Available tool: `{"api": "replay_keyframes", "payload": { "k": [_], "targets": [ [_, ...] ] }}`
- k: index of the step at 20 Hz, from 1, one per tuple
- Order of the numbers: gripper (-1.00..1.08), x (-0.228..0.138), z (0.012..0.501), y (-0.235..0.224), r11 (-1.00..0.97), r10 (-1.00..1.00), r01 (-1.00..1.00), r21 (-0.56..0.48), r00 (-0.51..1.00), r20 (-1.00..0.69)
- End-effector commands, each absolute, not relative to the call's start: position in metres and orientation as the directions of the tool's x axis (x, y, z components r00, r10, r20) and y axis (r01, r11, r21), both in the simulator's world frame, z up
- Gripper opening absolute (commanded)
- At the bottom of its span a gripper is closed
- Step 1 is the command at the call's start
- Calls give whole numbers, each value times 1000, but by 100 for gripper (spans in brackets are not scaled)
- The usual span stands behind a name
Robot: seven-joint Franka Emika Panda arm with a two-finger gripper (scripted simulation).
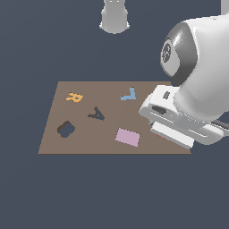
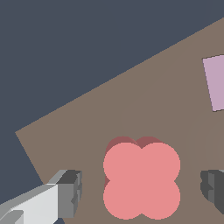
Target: Insert a designated object into the corresponding slot on a board.
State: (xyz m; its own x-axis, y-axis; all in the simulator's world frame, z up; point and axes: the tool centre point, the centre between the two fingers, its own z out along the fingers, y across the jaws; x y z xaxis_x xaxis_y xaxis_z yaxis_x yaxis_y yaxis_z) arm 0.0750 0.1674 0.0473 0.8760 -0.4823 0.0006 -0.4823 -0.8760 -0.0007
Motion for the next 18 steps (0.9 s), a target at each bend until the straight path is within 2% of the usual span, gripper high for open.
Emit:
{"api": "replay_keyframes", "payload": {
  "k": [1,6,7,18],
  "targets": [
    [100,75,40,167,-876,-483,-483,0,876,0],
    [100,75,30,167,-875,-484,-484,0,875,0],
    [-100,75,30,167,-875,-484,-484,0,875,0],
    [-100,75,30,168,-875,-484,-484,0,875,0]
  ]
}}
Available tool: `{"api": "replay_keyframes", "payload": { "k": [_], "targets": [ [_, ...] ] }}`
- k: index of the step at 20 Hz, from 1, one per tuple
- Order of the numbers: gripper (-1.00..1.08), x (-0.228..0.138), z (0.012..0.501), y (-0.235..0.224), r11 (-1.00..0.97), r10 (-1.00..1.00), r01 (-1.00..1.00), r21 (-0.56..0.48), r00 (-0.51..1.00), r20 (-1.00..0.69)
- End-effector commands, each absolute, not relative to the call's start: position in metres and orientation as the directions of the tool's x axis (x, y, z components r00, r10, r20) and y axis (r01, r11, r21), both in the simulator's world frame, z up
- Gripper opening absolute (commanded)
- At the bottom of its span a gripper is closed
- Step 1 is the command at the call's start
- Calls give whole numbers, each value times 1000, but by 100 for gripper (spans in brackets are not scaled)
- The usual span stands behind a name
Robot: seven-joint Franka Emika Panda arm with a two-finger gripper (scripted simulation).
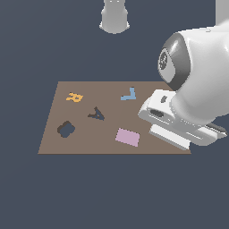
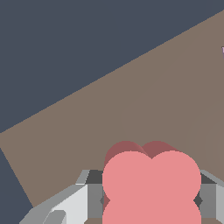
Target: Insert a designated object into the corresponding slot on a board.
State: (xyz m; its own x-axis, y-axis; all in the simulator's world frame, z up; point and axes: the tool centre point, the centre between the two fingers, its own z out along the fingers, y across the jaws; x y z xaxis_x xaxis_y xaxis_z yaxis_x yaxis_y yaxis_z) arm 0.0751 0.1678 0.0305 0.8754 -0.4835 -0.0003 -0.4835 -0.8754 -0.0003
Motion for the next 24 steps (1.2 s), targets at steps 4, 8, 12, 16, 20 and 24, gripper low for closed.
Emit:
{"api": "replay_keyframes", "payload": {
  "k": [4,8,12,16,20,24],
  "targets": [
    [-100,74,30,166,-879,-477,-477,0,879,0],
    [-100,69,31,161,-890,-455,-455,0,890,0],
    [-100,62,31,152,-909,-418,-418,0,909,0],
    [-100,53,31,139,-931,-364,-364,0,931,0],
    [-100,42,32,122,-956,-294,-294,0,956,0],
    [-100,30,33,100,-978,-207,-207,0,978,0]
  ]
}}
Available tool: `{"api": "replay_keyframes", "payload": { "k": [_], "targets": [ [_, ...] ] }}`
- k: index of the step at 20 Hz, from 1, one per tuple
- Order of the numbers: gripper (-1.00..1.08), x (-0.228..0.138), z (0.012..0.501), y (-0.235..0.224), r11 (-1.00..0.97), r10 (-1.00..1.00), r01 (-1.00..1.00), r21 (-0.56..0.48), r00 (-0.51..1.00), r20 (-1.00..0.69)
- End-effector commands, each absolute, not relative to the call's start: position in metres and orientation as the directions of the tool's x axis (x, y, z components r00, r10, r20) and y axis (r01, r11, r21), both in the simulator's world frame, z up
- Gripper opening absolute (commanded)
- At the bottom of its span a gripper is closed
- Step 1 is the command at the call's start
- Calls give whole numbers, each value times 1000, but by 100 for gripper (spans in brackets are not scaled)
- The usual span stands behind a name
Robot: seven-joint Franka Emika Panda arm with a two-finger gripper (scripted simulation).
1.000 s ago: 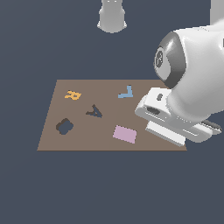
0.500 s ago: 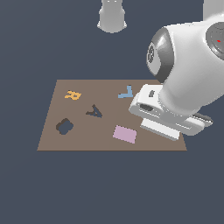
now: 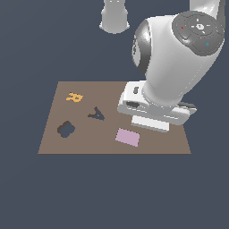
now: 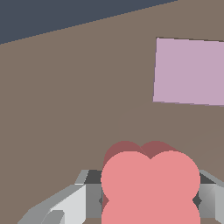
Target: Insert a designated object into the corresponding slot on a board.
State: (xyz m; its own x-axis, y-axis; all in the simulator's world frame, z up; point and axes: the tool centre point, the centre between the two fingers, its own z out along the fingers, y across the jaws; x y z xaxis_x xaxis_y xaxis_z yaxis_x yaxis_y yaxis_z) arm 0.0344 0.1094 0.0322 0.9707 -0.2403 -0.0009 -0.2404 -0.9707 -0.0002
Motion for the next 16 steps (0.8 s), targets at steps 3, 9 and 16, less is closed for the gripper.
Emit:
{"api": "replay_keyframes", "payload": {
  "k": [3,9,16],
  "targets": [
    [-100,22,33,81,-991,-131,-131,0,991,0],
    [-100,10,35,38,-1000,31,31,0,1000,0],
    [-100,6,36,-15,-976,217,217,0,976,0]
  ]
}}
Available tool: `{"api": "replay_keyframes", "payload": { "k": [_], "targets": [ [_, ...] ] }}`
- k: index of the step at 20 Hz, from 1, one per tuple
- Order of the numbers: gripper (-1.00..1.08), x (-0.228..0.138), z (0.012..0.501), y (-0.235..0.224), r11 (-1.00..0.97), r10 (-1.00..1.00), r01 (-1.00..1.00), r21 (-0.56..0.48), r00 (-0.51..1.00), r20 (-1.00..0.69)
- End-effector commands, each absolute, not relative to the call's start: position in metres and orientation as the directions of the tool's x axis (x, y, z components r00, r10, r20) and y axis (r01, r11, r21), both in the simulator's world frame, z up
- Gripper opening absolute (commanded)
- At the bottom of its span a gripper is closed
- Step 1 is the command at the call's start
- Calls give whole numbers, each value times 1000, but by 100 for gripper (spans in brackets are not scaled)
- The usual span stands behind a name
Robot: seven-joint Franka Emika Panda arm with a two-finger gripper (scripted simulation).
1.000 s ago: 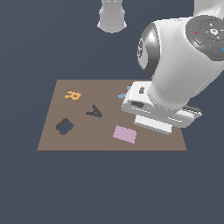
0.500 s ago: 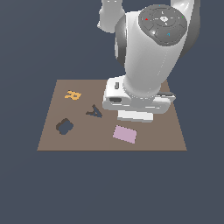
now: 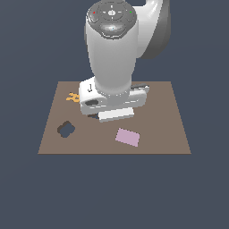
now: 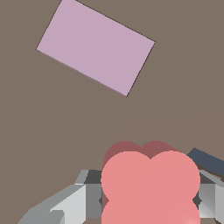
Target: Insert a designated object into the corresponding slot on a board.
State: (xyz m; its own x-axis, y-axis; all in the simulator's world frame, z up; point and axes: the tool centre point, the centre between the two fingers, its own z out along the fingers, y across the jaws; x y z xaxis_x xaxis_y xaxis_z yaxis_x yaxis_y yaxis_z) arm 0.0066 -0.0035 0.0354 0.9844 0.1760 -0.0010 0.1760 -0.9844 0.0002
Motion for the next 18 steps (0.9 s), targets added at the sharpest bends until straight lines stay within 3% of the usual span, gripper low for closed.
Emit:
{"api": "replay_keyframes", "payload": {
  "k": [1,18],
  "targets": [
    [-100,7,36,-23,-970,243,243,0,970,0],
    [-100,38,39,-134,-795,607,607,1,795,-1]
  ]
}}
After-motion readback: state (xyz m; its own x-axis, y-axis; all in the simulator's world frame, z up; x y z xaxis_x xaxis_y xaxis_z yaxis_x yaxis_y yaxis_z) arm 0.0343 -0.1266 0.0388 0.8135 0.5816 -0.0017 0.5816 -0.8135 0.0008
